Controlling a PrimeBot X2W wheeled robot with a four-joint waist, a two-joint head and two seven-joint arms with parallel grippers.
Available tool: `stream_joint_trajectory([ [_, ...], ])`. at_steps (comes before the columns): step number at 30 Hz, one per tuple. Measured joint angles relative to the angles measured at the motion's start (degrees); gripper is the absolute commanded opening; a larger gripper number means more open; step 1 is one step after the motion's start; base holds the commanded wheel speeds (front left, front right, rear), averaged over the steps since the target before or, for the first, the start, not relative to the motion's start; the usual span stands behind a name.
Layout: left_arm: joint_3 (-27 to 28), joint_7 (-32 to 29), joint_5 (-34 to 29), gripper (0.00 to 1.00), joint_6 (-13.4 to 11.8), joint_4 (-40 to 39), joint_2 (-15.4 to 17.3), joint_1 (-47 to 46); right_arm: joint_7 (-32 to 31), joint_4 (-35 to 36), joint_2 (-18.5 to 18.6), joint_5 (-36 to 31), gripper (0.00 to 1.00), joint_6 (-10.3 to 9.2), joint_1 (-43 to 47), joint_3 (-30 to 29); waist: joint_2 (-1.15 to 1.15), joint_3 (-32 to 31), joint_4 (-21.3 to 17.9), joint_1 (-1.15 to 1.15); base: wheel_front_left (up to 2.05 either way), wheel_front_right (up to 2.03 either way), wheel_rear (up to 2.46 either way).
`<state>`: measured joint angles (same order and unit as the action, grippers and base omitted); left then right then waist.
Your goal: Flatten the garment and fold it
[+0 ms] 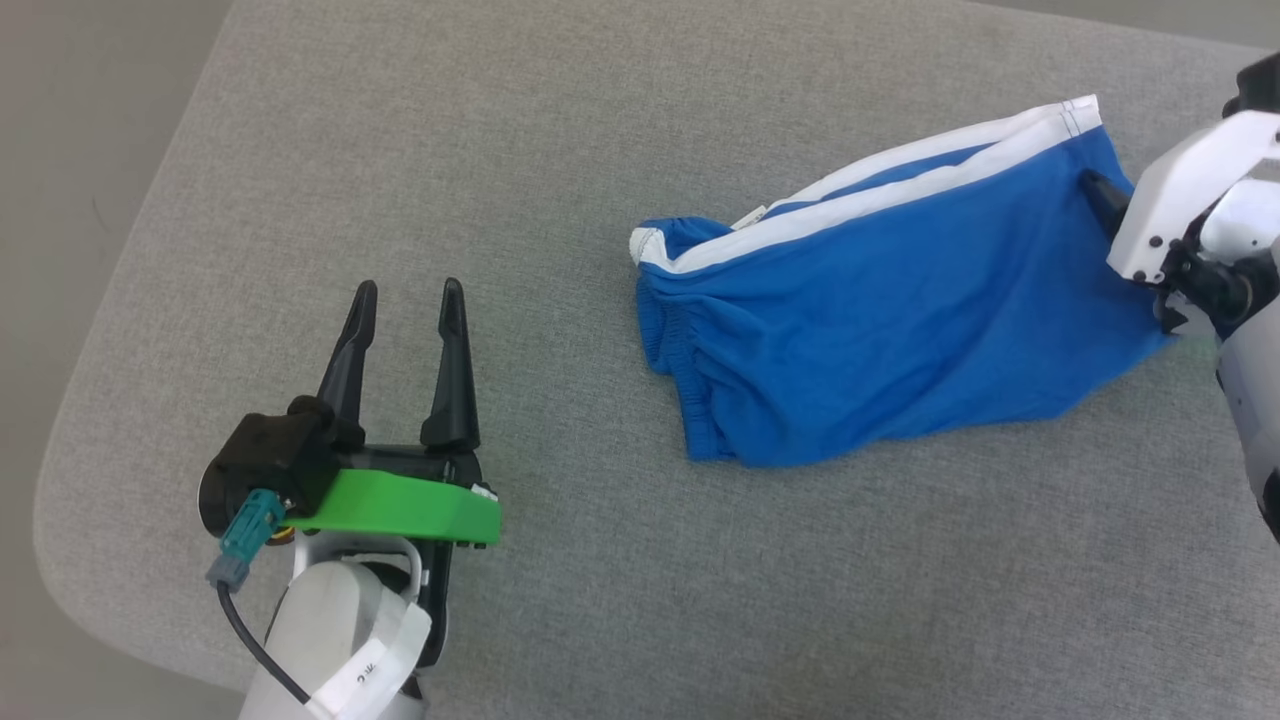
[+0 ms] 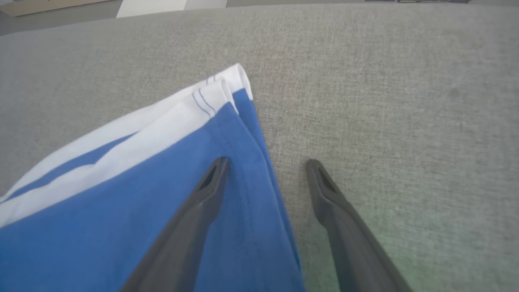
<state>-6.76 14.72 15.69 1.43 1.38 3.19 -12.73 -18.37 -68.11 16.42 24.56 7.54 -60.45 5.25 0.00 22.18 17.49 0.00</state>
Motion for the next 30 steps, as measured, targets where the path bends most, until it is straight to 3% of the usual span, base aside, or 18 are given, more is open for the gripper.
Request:
stream_joint_trajectory([
  [2,-0.1,0.0,0.0,1.0,-0.1,0.0,0.0,0.0,-2.0,-0.1,-0.3,0.0,0.23,0.0,-0.6,0.1,0.0,0.0,0.0,0.0,0.0,0.0,0.0],
  [4,-0.2,0.0,0.0,1.0,-0.2,0.0,0.0,0.0,-2.8,0.0,-0.8,0.0,0.0,0.0,-0.6,0.4,0.0,-0.1,-0.1,0.0,0.0,0.0,0.0],
  [16,-0.1,0.0,-0.1,1.0,-0.3,1.4,-0.1,1.0,-2.7,7.2,-1.0,2.1,0.0,0.02,5.5,2.9,0.0,-2.8,-1.7,0.0,0.0,0.0,0.0],
  [22,0.3,0.0,-0.6,1.0,0.1,2.1,-0.1,2.0,-0.7,11.5,3.1,1.5,0.0,0.02,9.8,1.6,0.0,-4.9,-3.7,0.0,0.0,0.0,0.0],
  [30,0.4,0.0,-0.6,1.0,0.6,3.1,-0.1,3.5,-0.5,13.6,9.5,-8.2,0.0,0.02,14.7,-6.9,0.0,-7.9,-6.5,0.0,0.0,0.0,0.0],
])
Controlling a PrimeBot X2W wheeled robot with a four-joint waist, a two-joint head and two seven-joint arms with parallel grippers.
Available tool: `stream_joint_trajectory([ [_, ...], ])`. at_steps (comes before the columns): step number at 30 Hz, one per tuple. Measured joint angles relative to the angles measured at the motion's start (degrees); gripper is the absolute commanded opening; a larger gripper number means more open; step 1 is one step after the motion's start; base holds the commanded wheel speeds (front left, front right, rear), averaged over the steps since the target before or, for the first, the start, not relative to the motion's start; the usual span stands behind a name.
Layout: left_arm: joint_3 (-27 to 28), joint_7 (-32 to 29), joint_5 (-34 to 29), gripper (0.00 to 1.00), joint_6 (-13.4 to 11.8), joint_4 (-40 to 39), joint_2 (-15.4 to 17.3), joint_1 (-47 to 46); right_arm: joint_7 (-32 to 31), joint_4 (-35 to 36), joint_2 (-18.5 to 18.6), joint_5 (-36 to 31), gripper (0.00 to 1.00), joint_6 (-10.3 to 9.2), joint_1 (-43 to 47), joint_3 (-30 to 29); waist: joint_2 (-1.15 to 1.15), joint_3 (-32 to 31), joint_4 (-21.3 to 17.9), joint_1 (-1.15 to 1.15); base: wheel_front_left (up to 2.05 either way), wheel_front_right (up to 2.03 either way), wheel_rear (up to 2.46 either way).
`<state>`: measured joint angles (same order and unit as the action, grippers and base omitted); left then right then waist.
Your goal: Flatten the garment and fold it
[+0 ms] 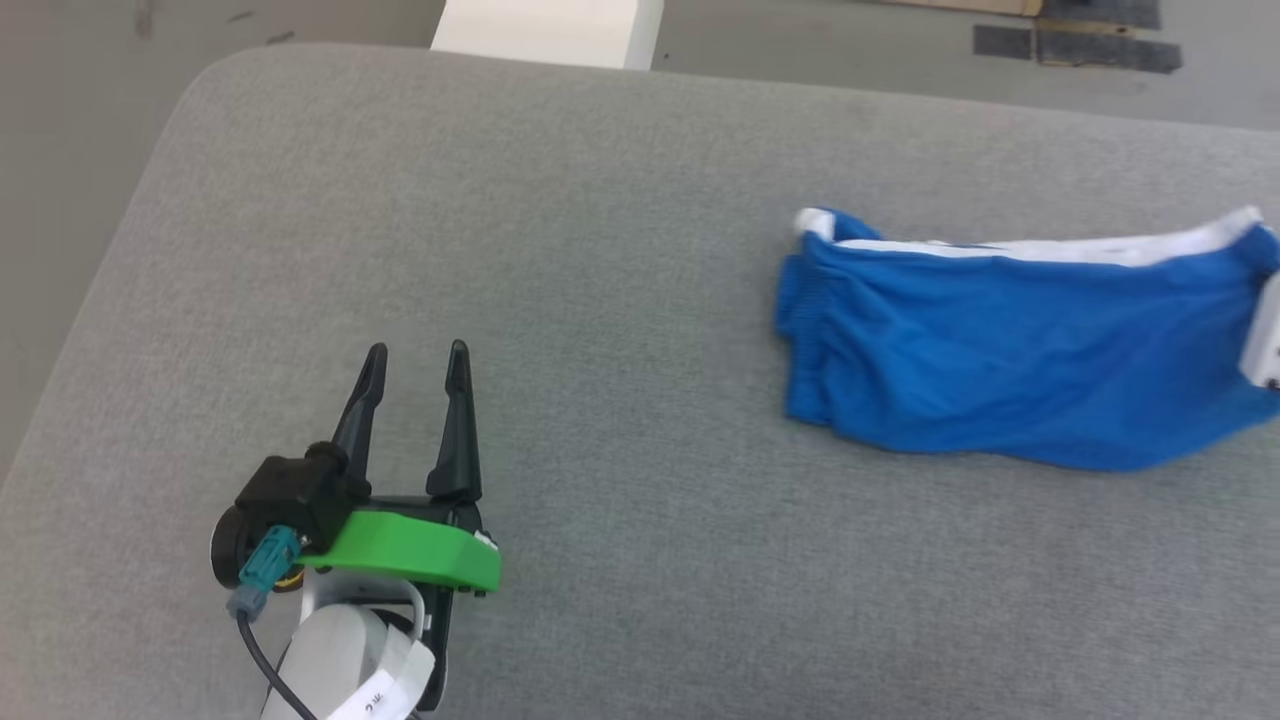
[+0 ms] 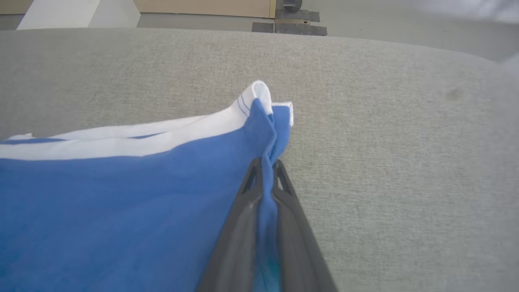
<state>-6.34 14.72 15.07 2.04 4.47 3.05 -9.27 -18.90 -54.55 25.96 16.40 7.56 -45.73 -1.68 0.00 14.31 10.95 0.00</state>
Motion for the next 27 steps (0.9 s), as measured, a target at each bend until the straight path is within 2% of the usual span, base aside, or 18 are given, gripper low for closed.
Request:
stream_joint_trajectory([
  [5,-0.2,0.0,-0.2,1.0,0.3,0.4,0.0,0.2,-2.8,5.9,-0.5,-8.4,0.0,0.0,2.3,-6.0,0.0,-1.3,-1.3,0.0,0.0,0.0,0.0],
  [11,-0.6,0.0,-0.4,1.0,0.5,0.6,0.0,0.2,-9.3,21.2,-7.3,-14.6,0.0,0.0,5.9,-7.3,0.0,-2.0,-1.4,0.0,0.0,0.0,0.0],
  [13,-1.0,0.0,-0.5,1.0,0.5,0.7,0.0,0.2,-12.3,27.1,-9.9,-15.4,0.0,0.0,7.6,-5.8,0.0,-2.0,-1.1,0.0,0.0,0.0,0.0],
  [16,-1.5,0.0,-0.5,1.0,0.9,0.9,0.0,0.2,-15.9,34.3,-11.9,-16.0,0.0,0.0,9.9,-2.4,0.0,-1.9,-0.6,0.0,0.0,0.0,0.0],
  [20,-1.6,0.0,-0.5,1.0,0.9,0.9,0.0,0.2,-19.0,40.7,-14.1,-15.5,0.0,0.0,11.4,3.9,0.0,-1.4,-0.2,0.0,0.0,0.0,0.0],
  [23,-1.8,0.0,-0.5,1.0,0.9,0.9,0.0,0.1,-20.0,41.8,-15.2,-14.8,0.0,0.0,11.6,8.5,0.0,-0.9,0.1,0.0,0.0,0.0,0.0],
  [27,-2.3,0.0,-0.4,1.0,0.9,0.9,0.0,0.0,-20.5,40.0,-16.2,-13.8,0.0,0.0,11.6,14.0,0.0,-0.1,0.7,0.0,0.0,0.0,0.0],
])
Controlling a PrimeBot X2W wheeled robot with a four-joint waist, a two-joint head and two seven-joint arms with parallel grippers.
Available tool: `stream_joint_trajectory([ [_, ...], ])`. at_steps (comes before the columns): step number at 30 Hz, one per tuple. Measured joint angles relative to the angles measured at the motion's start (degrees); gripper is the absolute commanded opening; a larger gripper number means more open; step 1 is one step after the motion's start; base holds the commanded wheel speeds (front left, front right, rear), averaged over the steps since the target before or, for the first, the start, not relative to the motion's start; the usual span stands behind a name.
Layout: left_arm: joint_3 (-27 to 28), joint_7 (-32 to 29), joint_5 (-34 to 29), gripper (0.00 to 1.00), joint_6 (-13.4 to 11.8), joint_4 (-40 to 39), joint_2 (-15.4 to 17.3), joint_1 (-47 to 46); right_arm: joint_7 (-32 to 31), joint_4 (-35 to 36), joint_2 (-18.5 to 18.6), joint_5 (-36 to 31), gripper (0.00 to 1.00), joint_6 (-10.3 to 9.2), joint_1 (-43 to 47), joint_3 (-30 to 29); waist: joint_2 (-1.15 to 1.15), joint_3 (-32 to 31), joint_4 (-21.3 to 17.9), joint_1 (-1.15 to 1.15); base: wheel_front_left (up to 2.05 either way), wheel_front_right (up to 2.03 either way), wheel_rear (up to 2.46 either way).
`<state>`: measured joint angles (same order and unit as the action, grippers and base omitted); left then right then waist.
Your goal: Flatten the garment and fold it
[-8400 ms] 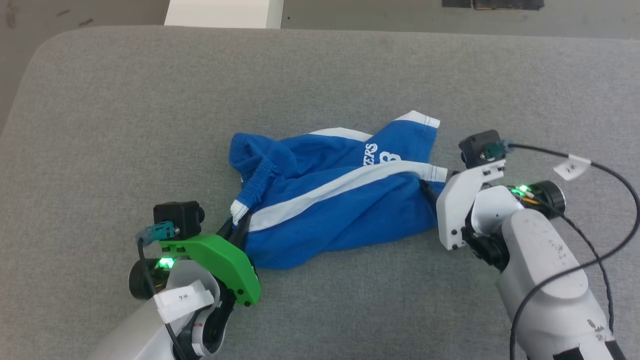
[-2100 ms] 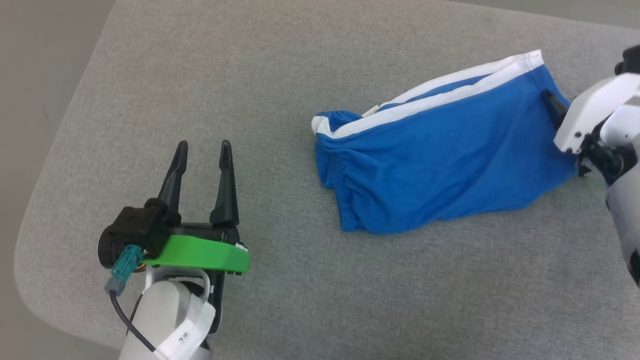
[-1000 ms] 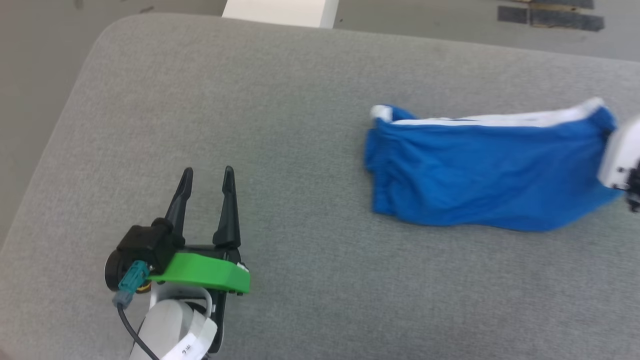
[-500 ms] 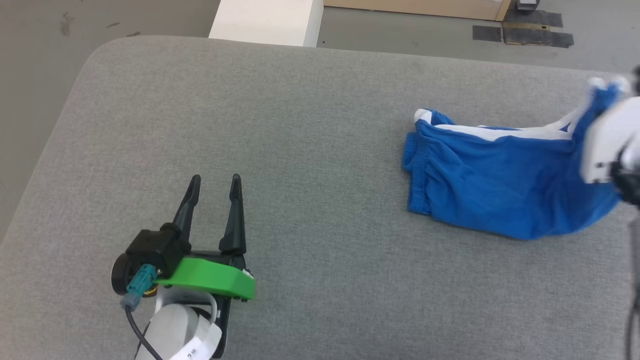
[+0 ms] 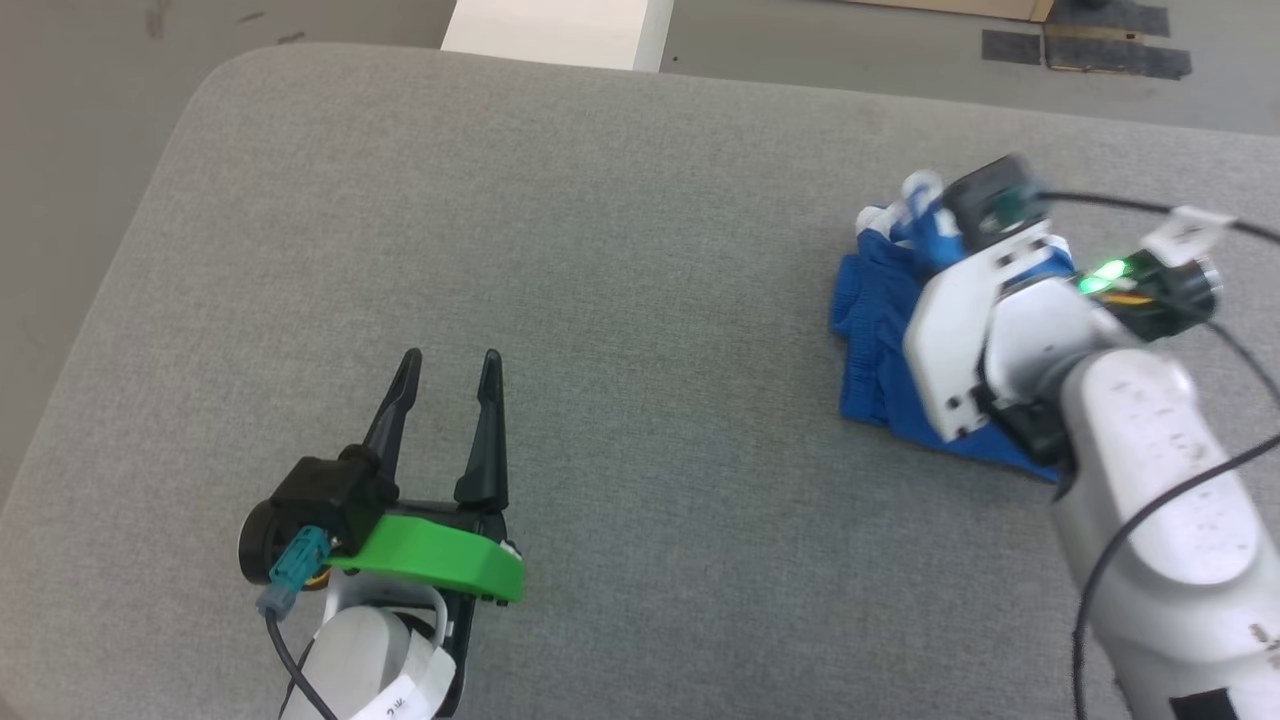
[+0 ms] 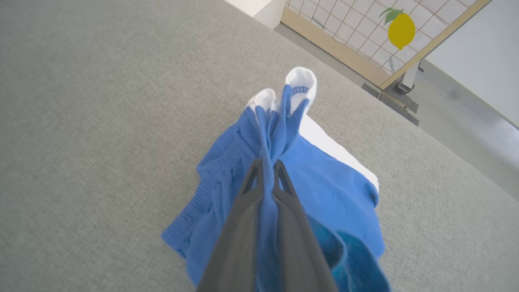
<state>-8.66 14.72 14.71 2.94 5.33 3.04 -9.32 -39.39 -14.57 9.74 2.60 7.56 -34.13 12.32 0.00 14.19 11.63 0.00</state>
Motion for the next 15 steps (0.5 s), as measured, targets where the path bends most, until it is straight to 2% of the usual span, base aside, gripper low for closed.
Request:
stream_joint_trajectory([
  [3,-0.4,0.0,0.0,1.0,0.0,0.0,0.0,-0.2,0.1,-2.4,-0.8,1.2,0.0,0.0,0.0,2.5,0.0,0.5,0.5,0.0,0.0,0.0,0.0],
  [4,-0.5,0.0,0.1,1.0,0.0,0.0,0.0,-0.3,0.2,-3.0,-0.9,1.5,0.09,0.0,0.0,3.1,0.0,0.6,0.6,0.0,0.0,0.0,0.0],
  [5,-0.5,0.0,0.4,1.0,0.0,0.0,0.0,-0.3,0.5,-3.7,-1.1,1.9,0.45,0.0,0.0,3.8,0.0,0.8,0.7,0.0,0.0,0.0,0.0],
  [6,-0.6,0.0,0.5,1.0,-0.1,0.0,0.0,-0.3,0.8,-4.3,-1.3,2.6,1.0,0.0,0.0,4.4,0.0,0.9,0.8,0.0,0.0,0.0,0.0],
  [11,-0.4,0.0,0.5,1.0,-0.5,0.0,0.0,-0.3,3.3,-4.9,-2.0,7.1,1.0,0.0,0.0,5.1,0.0,1.0,0.5,0.0,0.0,0.0,0.0],
  [15,0.1,0.0,0.5,1.0,-0.5,0.0,0.0,-0.2,8.2,-2.0,-3.1,13.2,1.0,0.0,0.0,3.3,0.0,0.5,-0.5,0.0,0.0,0.0,0.0],
])
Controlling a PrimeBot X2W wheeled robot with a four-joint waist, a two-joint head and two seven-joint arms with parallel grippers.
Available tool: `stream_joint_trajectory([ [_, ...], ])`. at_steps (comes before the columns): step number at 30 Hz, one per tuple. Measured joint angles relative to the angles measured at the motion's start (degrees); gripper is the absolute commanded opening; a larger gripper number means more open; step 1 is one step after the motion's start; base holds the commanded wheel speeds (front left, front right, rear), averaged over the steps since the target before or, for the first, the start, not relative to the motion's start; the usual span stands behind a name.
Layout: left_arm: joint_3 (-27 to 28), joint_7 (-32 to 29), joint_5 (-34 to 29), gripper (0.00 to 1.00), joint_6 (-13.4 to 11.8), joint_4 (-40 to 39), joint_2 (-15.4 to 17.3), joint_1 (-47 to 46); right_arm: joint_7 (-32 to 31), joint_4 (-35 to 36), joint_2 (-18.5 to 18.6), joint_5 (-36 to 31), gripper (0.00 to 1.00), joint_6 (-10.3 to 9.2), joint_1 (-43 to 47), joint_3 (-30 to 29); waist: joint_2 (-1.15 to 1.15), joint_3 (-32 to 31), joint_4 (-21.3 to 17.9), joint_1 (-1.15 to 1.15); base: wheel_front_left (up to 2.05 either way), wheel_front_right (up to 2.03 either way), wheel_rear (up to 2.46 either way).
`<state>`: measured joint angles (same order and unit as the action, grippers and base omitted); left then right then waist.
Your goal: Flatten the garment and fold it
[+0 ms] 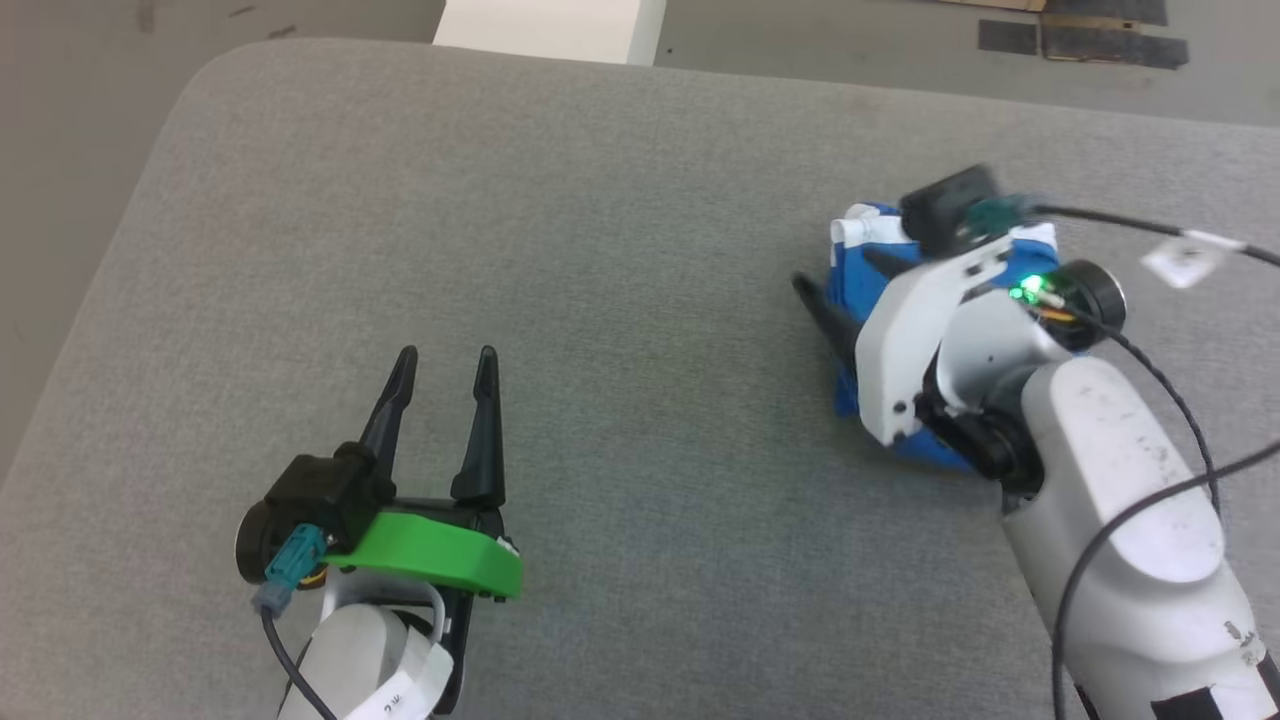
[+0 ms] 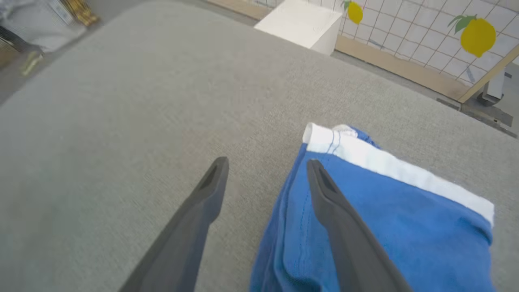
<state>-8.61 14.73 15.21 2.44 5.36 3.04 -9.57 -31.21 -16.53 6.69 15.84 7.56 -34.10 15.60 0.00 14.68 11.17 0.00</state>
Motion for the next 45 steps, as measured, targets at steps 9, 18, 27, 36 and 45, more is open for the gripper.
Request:
stream_joint_trajectory([
  [9,0.8,0.0,-0.4,1.0,0.1,0.0,0.0,0.1,6.0,6.6,-2.1,12.3,1.0,0.0,3.9,-13.0,0.0,-1.8,-3.6,0.0,0.0,0.0,0.0],
  [18,1.0,0.0,-1.7,1.0,0.1,-0.4,0.0,0.1,3.0,2.2,-3.4,24.0,1.0,0.0,6.0,-30.4,0.0,-2.4,-7.2,0.0,0.0,0.0,0.0],
  [27,0.9,0.0,-2.0,1.0,0.5,-0.7,0.0,-0.3,-3.1,-9.2,-3.6,24.3,1.0,0.0,5.4,-36.0,0.0,-0.4,-7.5,0.0,0.0,0.0,0.0],
  [36,0.8,0.0,-2.1,1.0,0.5,-0.5,0.0,-1.0,-6.6,-14.7,-3.7,19.6,1.0,0.0,1.8,-32.7,0.0,1.0,-5.4,0.0,0.0,0.0,0.0],
  [45,0.6,0.0,-2.0,1.0,0.5,-0.5,0.0,-1.0,-8.2,-17.4,-3.7,17.2,0.18,0.0,-0.3,-28.0,0.0,0.9,-3.9,0.0,0.0,0.0,0.0],
])
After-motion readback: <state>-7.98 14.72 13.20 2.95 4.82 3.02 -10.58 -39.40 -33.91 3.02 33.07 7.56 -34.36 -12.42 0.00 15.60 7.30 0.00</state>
